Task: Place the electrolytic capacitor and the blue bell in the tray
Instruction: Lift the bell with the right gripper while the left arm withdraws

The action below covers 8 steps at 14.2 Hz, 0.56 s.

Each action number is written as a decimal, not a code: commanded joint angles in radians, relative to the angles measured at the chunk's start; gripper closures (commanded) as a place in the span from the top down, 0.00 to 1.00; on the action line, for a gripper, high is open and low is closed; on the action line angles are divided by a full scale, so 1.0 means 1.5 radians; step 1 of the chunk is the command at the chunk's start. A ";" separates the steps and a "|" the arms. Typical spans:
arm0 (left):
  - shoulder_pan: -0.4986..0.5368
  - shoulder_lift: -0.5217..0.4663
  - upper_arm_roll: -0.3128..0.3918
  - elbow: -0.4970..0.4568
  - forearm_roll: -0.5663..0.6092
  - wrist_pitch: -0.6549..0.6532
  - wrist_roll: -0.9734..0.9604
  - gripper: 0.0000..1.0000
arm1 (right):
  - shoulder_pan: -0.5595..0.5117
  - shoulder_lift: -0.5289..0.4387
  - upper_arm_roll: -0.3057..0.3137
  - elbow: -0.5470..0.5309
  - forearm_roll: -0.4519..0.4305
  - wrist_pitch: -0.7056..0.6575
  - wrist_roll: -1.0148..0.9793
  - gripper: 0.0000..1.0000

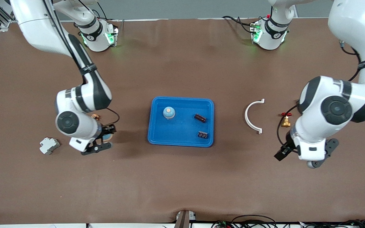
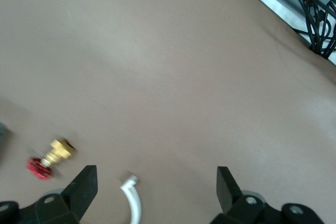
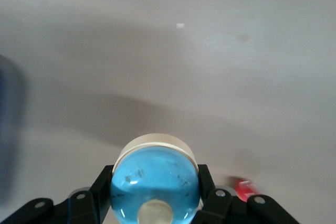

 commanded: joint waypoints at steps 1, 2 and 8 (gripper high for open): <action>0.017 -0.053 -0.007 -0.013 0.002 -0.040 0.096 1.00 | 0.028 -0.012 0.017 0.002 0.000 -0.003 0.111 0.14; 0.027 -0.070 -0.008 -0.013 -0.001 -0.055 0.125 1.00 | 0.047 -0.010 0.017 0.005 0.000 -0.001 0.138 0.14; 0.081 -0.177 -0.007 -0.013 -0.112 -0.185 0.268 1.00 | 0.109 0.026 0.017 0.047 0.001 0.006 0.256 0.14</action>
